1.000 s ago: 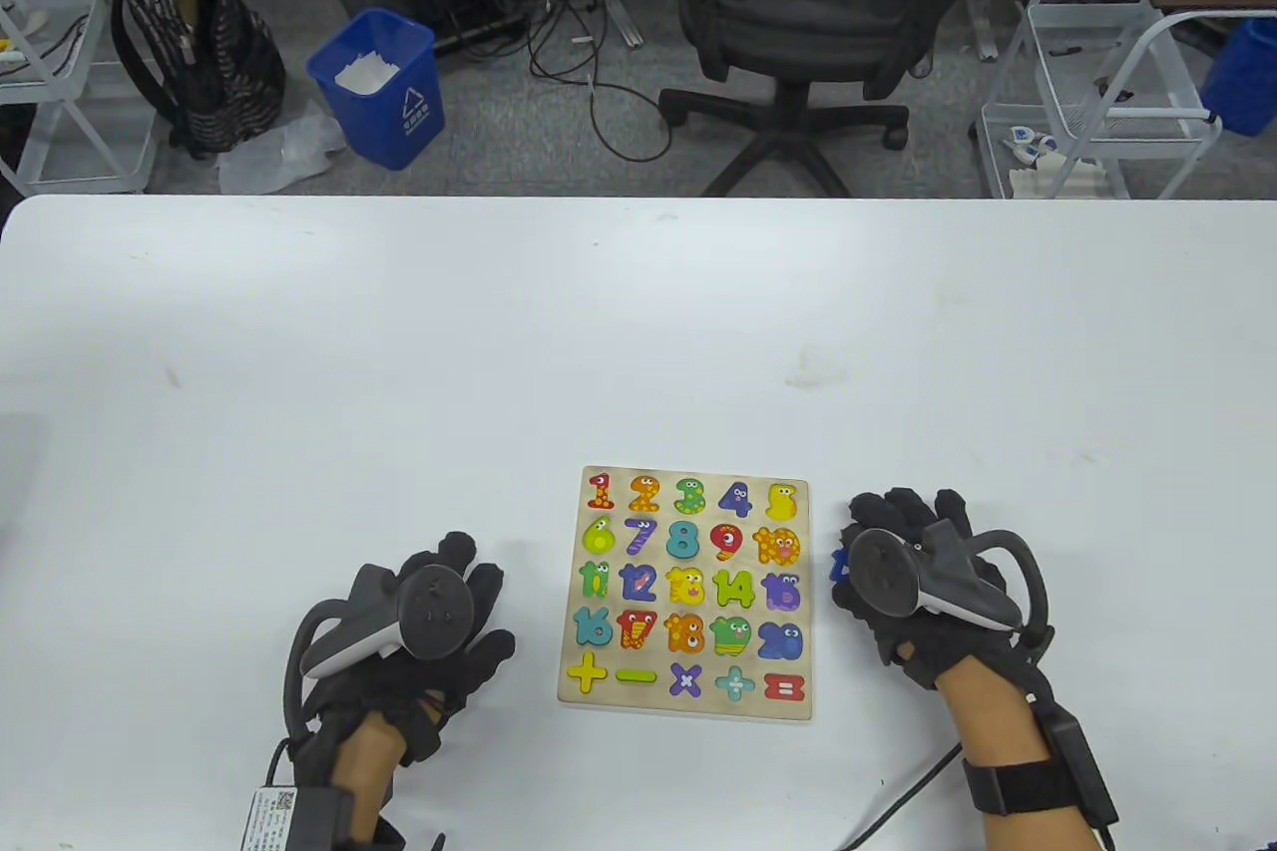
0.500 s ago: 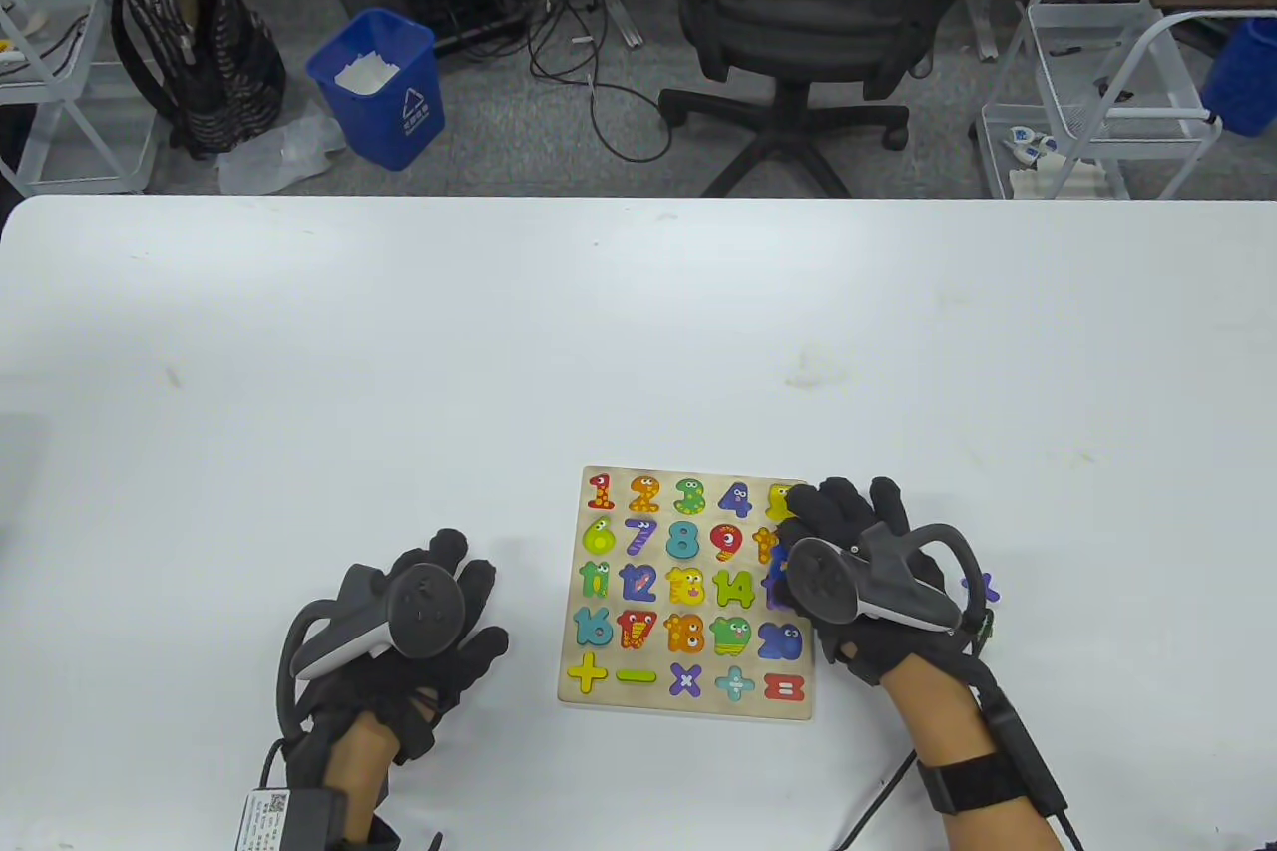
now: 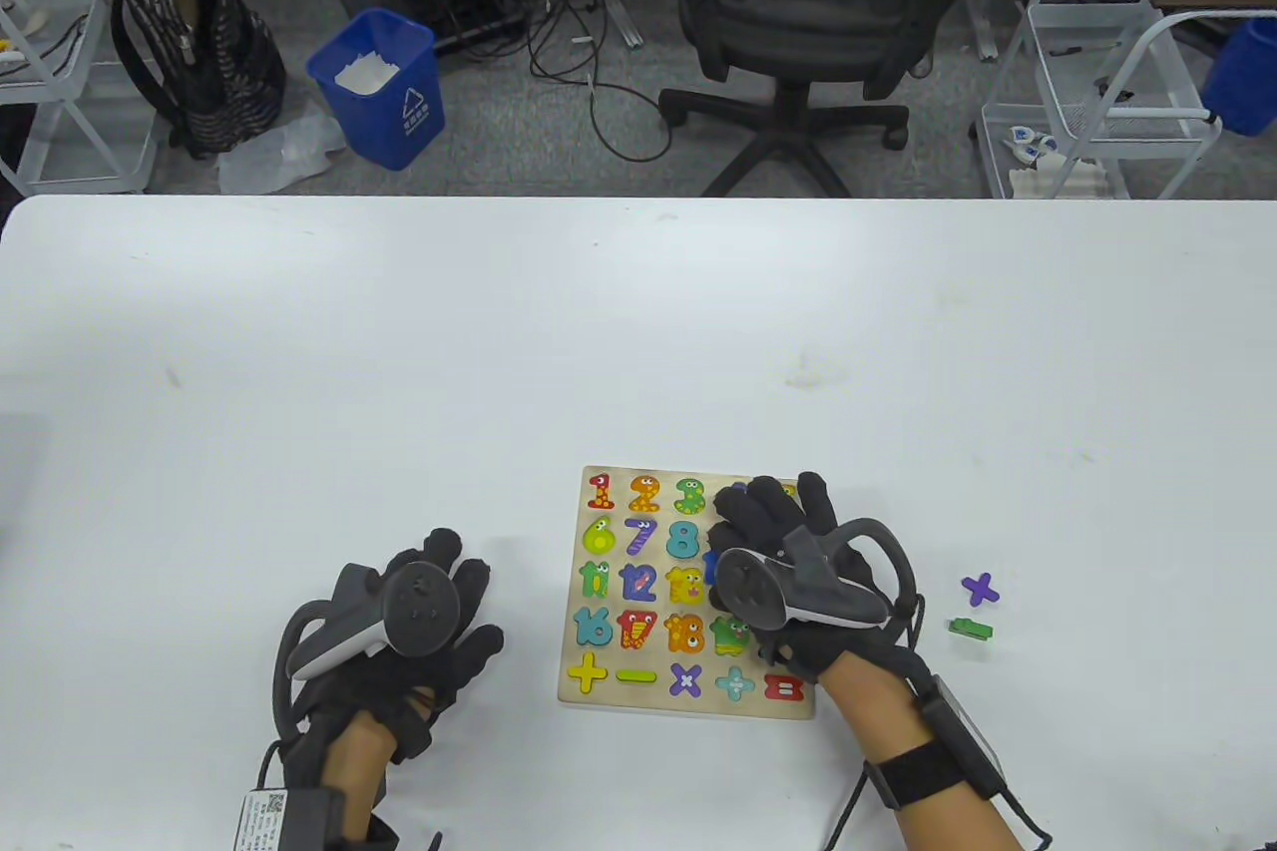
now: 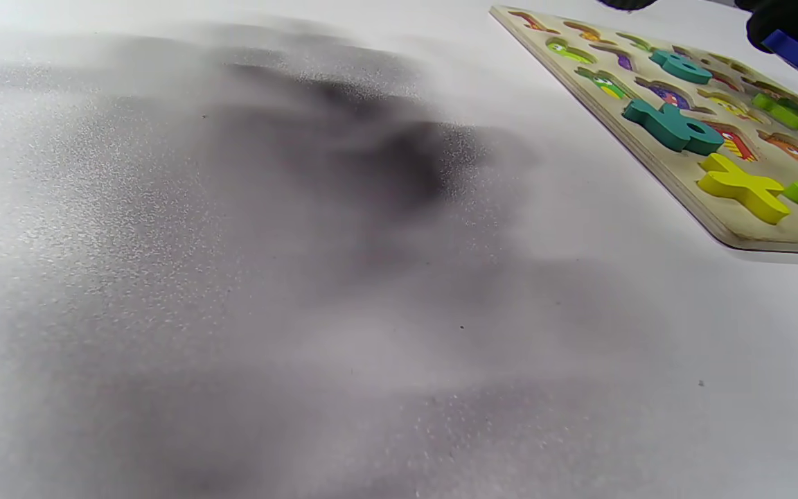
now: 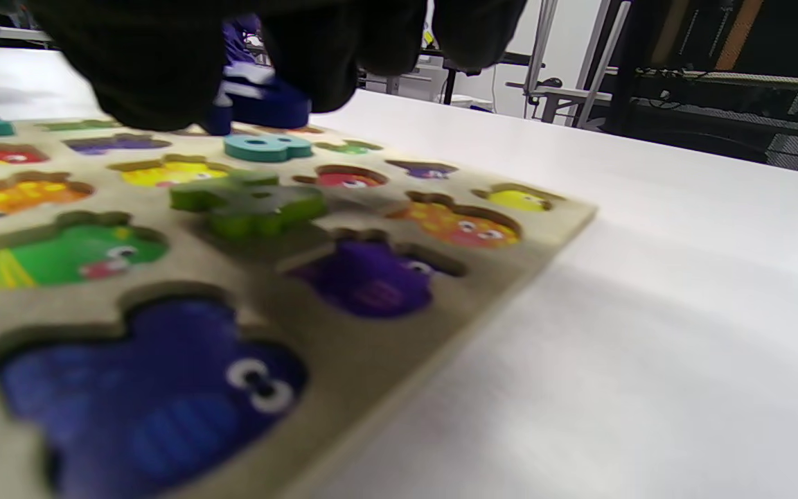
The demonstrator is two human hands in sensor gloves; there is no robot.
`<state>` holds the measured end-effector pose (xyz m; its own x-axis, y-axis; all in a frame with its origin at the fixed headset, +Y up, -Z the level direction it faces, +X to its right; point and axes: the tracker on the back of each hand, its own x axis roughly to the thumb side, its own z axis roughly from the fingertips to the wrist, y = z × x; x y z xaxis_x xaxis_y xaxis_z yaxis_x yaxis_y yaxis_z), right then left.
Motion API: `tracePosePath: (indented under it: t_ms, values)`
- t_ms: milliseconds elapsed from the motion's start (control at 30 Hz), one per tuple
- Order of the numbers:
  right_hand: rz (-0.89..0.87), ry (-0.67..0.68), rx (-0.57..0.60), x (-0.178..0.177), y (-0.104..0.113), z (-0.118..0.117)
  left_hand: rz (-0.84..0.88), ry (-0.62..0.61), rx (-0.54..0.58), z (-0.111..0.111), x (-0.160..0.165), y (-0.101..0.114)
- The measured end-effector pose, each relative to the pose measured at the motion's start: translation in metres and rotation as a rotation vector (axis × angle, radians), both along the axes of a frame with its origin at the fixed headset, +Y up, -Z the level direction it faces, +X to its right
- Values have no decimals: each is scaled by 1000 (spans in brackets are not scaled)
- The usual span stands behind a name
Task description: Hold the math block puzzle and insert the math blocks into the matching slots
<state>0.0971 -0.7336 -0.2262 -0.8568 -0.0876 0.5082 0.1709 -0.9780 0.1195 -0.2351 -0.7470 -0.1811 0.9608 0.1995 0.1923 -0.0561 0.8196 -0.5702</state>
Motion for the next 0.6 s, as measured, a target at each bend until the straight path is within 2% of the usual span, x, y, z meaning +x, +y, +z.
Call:
tracePosePath:
  t_ms: [367, 600]
  values:
    - [28, 54, -10, -50, -4, -5, 26, 23, -16, -1, -6, -2]
    - [43, 70, -30, -65, -7, -7, 22, 17, -17, 0, -5, -2]
